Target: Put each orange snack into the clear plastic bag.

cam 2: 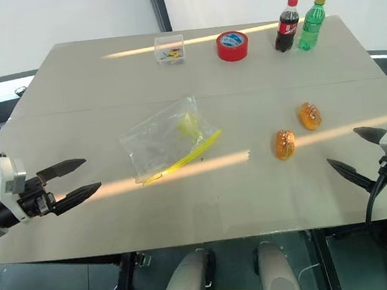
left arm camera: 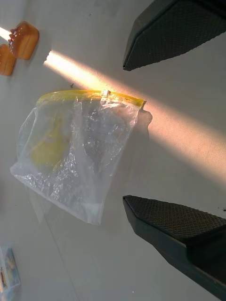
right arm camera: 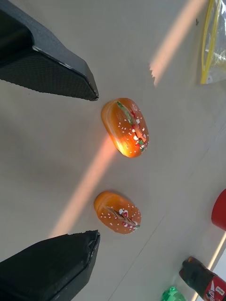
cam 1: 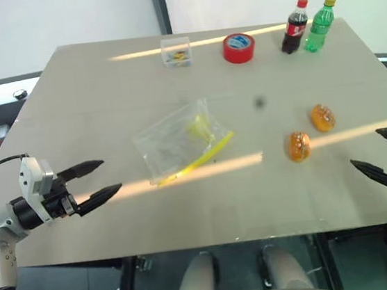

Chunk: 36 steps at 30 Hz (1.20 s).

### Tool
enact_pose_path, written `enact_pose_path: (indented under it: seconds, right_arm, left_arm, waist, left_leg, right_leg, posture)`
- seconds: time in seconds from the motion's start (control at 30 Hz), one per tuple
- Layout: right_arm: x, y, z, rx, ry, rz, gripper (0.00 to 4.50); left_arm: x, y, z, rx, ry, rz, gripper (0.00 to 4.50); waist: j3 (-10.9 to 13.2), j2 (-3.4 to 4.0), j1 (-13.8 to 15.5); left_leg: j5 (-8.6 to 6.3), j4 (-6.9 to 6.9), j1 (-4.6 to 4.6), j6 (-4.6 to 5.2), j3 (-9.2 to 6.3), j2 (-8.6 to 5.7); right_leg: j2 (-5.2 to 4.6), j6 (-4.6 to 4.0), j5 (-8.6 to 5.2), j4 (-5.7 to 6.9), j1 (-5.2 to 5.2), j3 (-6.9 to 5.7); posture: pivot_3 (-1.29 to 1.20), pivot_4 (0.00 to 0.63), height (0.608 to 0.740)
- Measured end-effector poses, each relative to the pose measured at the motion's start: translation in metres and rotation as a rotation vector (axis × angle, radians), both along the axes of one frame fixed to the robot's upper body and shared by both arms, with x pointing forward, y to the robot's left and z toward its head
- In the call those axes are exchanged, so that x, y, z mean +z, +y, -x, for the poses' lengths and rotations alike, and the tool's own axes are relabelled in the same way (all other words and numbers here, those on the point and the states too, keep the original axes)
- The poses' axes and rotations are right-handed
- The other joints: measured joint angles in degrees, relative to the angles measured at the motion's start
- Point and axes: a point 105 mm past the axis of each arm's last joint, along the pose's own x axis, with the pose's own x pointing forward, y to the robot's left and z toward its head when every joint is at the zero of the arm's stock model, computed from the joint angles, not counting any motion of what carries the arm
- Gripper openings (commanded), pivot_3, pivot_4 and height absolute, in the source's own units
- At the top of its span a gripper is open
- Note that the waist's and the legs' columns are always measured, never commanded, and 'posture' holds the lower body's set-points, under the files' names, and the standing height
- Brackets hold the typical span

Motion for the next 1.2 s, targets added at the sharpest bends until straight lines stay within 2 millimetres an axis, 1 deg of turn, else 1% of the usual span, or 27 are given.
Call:
enact_pose_path:
  seconds: [0.1,0.2,0.3,0.4,0.47,0.5,0.6,0.63,0.67,0.77,0.8,0.83,0.9,1.03,1.07,1.1,1.13,1.2]
  right_arm:
    - [0.001,0.0,-0.001,-0.006,-0.005,-0.007,4.5]
    - [0.01,0.007,-0.01,0.011,-0.051,-0.026,4.5]
    - [0.012,0.013,-0.015,0.029,-0.06,-0.041,4.5]
    - [0.014,0.023,-0.021,0.058,-0.078,-0.05,4.5]
    - [0.017,0.032,-0.027,0.083,-0.1,-0.057,4.5]
    - [0.018,0.038,-0.032,0.097,-0.115,-0.066,4.5]
    - [0.019,0.063,-0.04,0.171,-0.133,-0.098,4.5]
    - [0.018,0.078,-0.04,0.215,-0.134,-0.11,4.5]
    - [0.016,0.086,-0.039,0.244,-0.132,-0.114,4.5]
    - [0.01,0.107,-0.037,0.306,-0.117,-0.128,4.5]
    - [0.008,0.111,-0.037,0.316,-0.111,-0.133,4.5]
    - [0.007,0.113,-0.036,0.322,-0.107,-0.135,4.5]
    - [0.004,0.119,-0.035,0.338,-0.101,-0.135,4.5]
    - [0.004,0.122,-0.033,0.348,-0.103,-0.133,4.5]
    - [0.004,0.123,-0.033,0.351,-0.11,-0.131,4.5]
    - [0.004,0.128,-0.032,0.369,-0.112,-0.142,4.5]
    - [0.004,0.13,-0.031,0.374,-0.113,-0.146,4.5]
    - [0.004,0.132,-0.031,0.375,-0.117,-0.157,4.5]
  left_arm:
    - [0.0,0.0,-0.001,0.0,0.004,0.0,4.48]
    - [-0.001,-0.006,-0.008,0.011,0.018,0.03,4.48]
    - [-0.004,-0.01,-0.011,0.037,0.055,0.073,4.48]
    - [-0.002,-0.015,-0.013,0.052,0.102,0.135,4.48]
    - [-0.004,-0.016,-0.016,0.078,0.165,0.187,4.48]
    - [-0.008,-0.015,-0.018,0.121,0.234,0.209,4.48]
    - [-0.013,-0.015,-0.027,0.194,0.401,0.282,4.48]
    - [-0.014,-0.014,-0.031,0.216,0.453,0.33,4.48]
    - [-0.015,-0.013,-0.032,0.229,0.482,0.352,4.48]
    - [-0.027,-0.009,-0.037,0.294,0.587,0.403,4.48]
    - [-0.031,-0.01,-0.038,0.3,0.613,0.418,4.48]
    - [-0.035,-0.013,-0.039,0.3,0.64,0.436,4.48]
    - [-0.035,-0.021,-0.041,0.276,0.665,0.472,4.48]
    - [-0.036,-0.032,-0.046,0.25,0.686,0.496,4.48]
    - [-0.038,-0.037,-0.049,0.237,0.693,0.504,4.48]
    - [-0.04,-0.051,-0.056,0.199,0.699,0.532,4.48]
    - [-0.041,-0.057,-0.059,0.182,0.706,0.545,4.48]
    - [-0.041,-0.062,-0.063,0.172,0.714,0.566,4.48]
  waist:
    - [0.0,0.0,0.0]
    - [0.0,0.0,0.0]
    - [0.0,0.0,0.0]
    - [0.0,0.0,-0.1]
    - [0.0,0.0,-0.1]
    - [0.0,-0.01,-0.1]
    - [0.0,0.0,-0.1]
    - [0.0,0.0,-0.1]
    - [0.0,0.0,-0.1]
    - [0.0,0.0,-0.1]
    - [0.0,0.0,-0.1]
    - [0.0,-0.01,-0.1]
    - [0.0,-0.02,0.1]
    - [0.0,-0.01,0.1]
    - [0.0,0.02,0.1]
    - [-0.1,0.08,0.3]
    - [-0.2,0.1,0.3]
    - [-0.2,0.1,0.3]
  left_leg:
    - [0.0,0.0,0.0,0.0,0.0,0.0]
    - [0.0,0.01,0.01,0.0,0.01,0.01]
    - [0.0,0.01,0.01,0.0,0.0,0.01]
    - [0.0,0.01,0.0,0.01,0.0,0.0]
    - [0.0,0.01,0.01,0.01,-0.01,0.0]
    - [0.0,0.01,0.02,0.01,-0.03,0.0]
    - [0.0,0.04,0.02,0.01,-0.1,0.0]
    - [0.0,0.04,0.01,0.0,-0.14,-0.02]
    - [0.0,0.04,0.0,0.01,-0.15,-0.03]
    - [0.0,0.04,-0.04,0.0,-0.14,-0.07]
    - [0.0,0.04,-0.06,0.0,-0.14,-0.08]
    - [0.0,0.04,-0.09,0.0,-0.15,-0.09]
    - [0.0,0.05,-0.09,0.0,-0.19,-0.11]
    - [0.0,0.06,-0.06,0.0,-0.21,-0.16]
    - [0.0,0.06,-0.02,0.0,-0.19,-0.16]
    - [0.01,0.09,-0.02,-0.01,-0.24,-0.22]
    - [0.01,0.1,-0.02,0.0,-0.24,-0.26]
    - [0.01,0.1,-0.01,0.0,-0.24,-0.28]
  right_leg:
    - [0.0,0.0,0.0,0.0,0.0,0.01]
    - [0.02,0.0,0.0,0.01,0.0,0.01]
    - [0.03,0.0,0.0,0.02,0.0,0.0]
    - [0.02,0.01,0.01,0.02,0.0,0.0]
    - [0.04,0.01,0.01,0.04,0.0,-0.01]
    - [0.07,0.01,0.01,0.05,0.0,-0.03]
    - [0.14,0.02,0.01,0.1,0.0,-0.09]
    - [0.15,0.02,0.01,0.11,-0.01,-0.12]
    - [0.15,0.02,0.01,0.11,-0.01,-0.12]
    - [0.12,0.02,0.01,0.08,-0.03,-0.1]
    - [0.11,0.02,0.01,0.08,-0.05,-0.09]
    - [0.1,0.02,0.01,0.07,-0.05,-0.1]
    - [0.08,0.02,0.01,0.08,-0.04,-0.13]
    - [0.03,0.01,0.01,0.13,-0.03,-0.13]
    - [0.02,0.01,0.01,0.16,-0.02,-0.1]
    - [0.0,0.02,0.01,0.19,-0.01,-0.14]
    - [-0.03,0.02,0.01,0.2,0.0,-0.13]
    - [-0.03,0.02,0.01,0.2,0.0,-0.12]
  posture:
    - [0.0,0.15,0.74]
    - [0.0,0.15,0.74]
    - [0.0,0.15,0.74]
    - [0.0,0.15,0.74]
    - [0.0,0.15,0.74]
    - [0.0,0.15,0.74]
    - [0.0,0.15,0.74]
    - [0.0,0.15,0.74]
    - [0.0,0.15,0.74]
    - [0.0,0.15,0.74]
    - [0.0,0.15,0.74]
    - [0.0,0.15,0.74]
    - [0.0,0.15,0.74]
    - [0.0,0.15,0.74]
    - [0.0,0.15,0.74]
    - [0.0,0.15,0.74]
    - [0.0,0.15,0.74]
    - [0.0,0.15,0.74]
